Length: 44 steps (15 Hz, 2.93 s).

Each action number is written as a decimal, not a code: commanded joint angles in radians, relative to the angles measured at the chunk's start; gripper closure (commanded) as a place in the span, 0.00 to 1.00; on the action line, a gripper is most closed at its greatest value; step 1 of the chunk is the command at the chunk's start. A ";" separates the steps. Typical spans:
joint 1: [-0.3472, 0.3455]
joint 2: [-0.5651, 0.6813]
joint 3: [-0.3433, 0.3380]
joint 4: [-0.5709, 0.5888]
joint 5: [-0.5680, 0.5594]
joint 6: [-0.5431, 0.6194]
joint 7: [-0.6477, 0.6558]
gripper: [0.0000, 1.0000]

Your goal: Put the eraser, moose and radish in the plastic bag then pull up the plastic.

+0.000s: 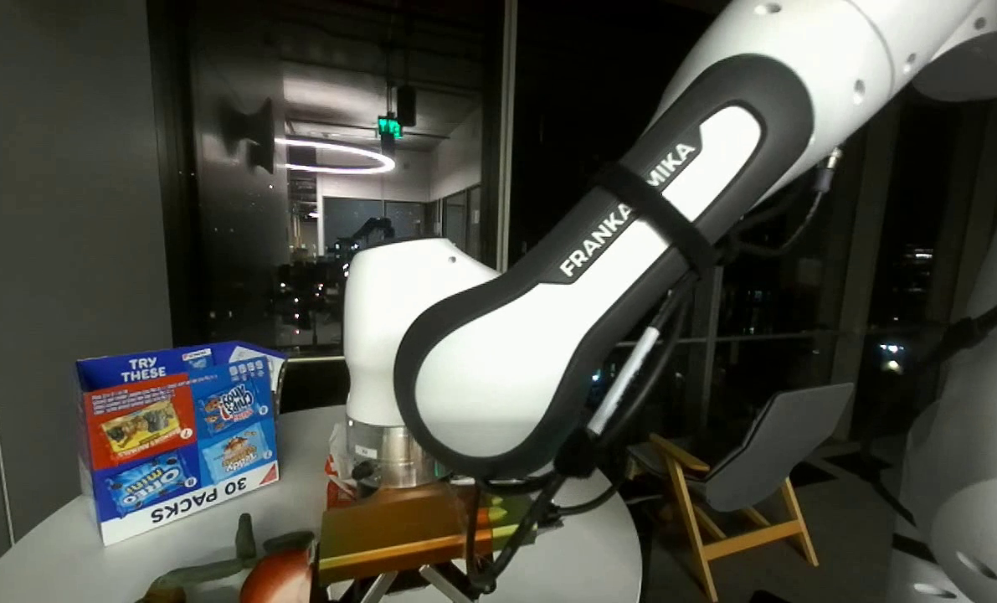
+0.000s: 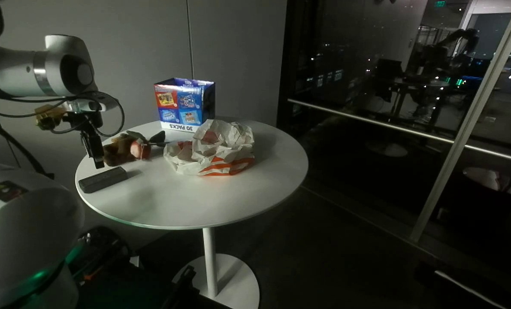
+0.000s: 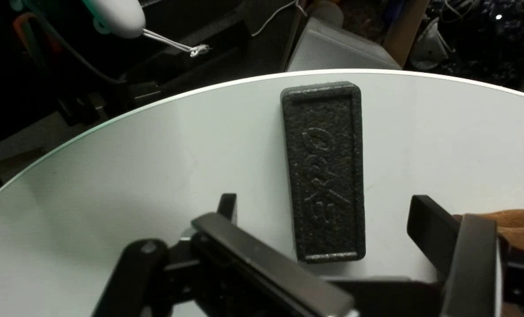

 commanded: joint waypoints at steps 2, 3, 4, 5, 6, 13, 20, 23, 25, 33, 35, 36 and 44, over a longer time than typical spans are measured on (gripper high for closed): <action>0.090 0.143 -0.105 0.048 -0.034 0.060 0.003 0.00; 0.112 0.163 -0.127 0.053 -0.028 0.070 -0.010 0.00; 0.134 0.183 -0.146 0.059 -0.014 0.082 -0.025 0.00; 0.154 0.200 -0.164 0.063 -0.006 0.094 -0.036 0.00; 0.172 0.213 -0.180 0.067 -0.011 0.100 -0.035 0.00; 0.246 0.251 -0.246 0.080 -0.027 0.109 -0.061 0.27; 0.257 0.237 -0.263 0.066 -0.008 0.110 -0.118 0.69; 0.265 0.146 -0.275 0.053 -0.079 0.056 -0.082 0.69; 0.263 0.095 -0.298 0.065 -0.218 0.000 -0.011 0.69; 0.171 0.073 -0.321 0.262 -0.465 -0.156 -0.010 0.69; 0.149 0.124 -0.333 0.339 -0.523 -0.176 -0.011 0.69; 0.142 0.149 -0.340 0.374 -0.549 -0.193 0.001 0.69; 0.164 0.400 -0.462 0.616 -0.705 -0.258 0.021 0.69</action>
